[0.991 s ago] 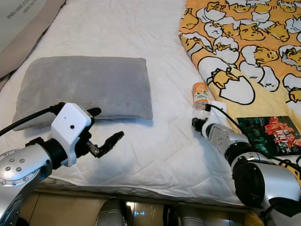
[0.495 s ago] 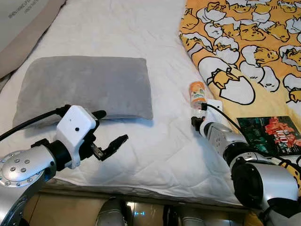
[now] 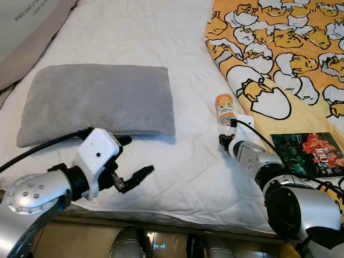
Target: Clean up the room
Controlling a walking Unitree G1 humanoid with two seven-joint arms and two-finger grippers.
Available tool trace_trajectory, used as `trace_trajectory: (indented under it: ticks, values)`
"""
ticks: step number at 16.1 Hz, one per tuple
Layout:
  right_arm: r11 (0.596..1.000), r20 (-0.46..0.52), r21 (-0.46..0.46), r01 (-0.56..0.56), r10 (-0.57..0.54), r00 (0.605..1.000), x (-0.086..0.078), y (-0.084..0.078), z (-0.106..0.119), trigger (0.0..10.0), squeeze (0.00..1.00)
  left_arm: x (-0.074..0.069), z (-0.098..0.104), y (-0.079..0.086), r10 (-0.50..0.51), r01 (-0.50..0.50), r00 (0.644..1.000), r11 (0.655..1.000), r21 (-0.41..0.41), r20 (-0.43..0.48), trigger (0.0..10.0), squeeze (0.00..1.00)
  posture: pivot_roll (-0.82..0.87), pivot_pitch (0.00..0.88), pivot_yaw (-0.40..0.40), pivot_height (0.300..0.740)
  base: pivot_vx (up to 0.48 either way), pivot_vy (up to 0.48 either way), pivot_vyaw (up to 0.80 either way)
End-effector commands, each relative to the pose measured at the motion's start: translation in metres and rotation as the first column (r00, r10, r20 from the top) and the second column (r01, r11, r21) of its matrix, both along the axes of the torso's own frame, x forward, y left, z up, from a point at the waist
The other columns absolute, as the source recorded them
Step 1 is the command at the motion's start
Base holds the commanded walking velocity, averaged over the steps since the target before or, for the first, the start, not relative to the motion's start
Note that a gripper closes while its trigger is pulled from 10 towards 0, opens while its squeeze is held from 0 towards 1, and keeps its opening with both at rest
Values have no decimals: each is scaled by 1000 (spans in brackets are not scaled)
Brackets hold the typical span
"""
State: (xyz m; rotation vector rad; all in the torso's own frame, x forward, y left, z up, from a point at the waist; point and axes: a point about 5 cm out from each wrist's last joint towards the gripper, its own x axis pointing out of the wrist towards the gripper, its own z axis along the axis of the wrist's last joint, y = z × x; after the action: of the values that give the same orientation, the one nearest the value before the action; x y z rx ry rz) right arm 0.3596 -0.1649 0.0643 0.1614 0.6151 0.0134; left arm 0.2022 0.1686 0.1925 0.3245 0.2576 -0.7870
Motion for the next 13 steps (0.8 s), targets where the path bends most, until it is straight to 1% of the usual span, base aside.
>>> trace_trajectory:
  ticks: [1,4,5,6,9,10,11,12,13]
  values:
    - [998,-9,35,44,-44,999,-5,-9,-6,0,0,1,-5,-2,-3,3,1000,1000,-11,-10,10000,0,144,127,-28,740,0,0,0]
    - [997,11,59,43,-44,999,-5,-13,-5,0,0,11,-13,-1,25,-25,1000,1000,-14,-5,10000,0,112,85,-17,740,0,0,0]
    - [997,39,70,30,-33,999,-3,-15,-2,0,0,18,-15,-2,53,-53,999,998,-17,14,10000,0,89,46,-3,740,0,0,0]
    - [996,91,84,16,-23,996,-1,-18,3,0,0,27,-18,-5,92,-91,995,995,-31,31,10000,0,64,15,9,740,0,0,0]
    - [993,198,117,-5,-18,980,2,-27,15,0,0,44,-24,-7,167,-164,985,985,-60,50,10000,0,24,0,33,740,0,0,0]
    - [996,313,88,-16,-13,950,-4,-40,25,0,0,52,-24,-11,212,-206,975,974,-89,60,10000,0,-4,0,49,740,0,0,0]
    - [997,385,75,-31,0,923,-14,-47,35,0,0,57,-26,-13,254,-246,965,963,-109,60,10000,0,-20,0,61,740,0,0,0]
    - [997,413,76,-16,-17,910,-20,-48,39,0,0,59,-27,-15,267,-259,962,958,-121,59,10000,0,-35,0,69,740,0,0,0]
    - [996,465,93,0,-44,884,-31,-48,47,0,0,62,-29,-16,297,-287,953,947,-144,59,10000,0,-52,0,78,740,0,0,0]
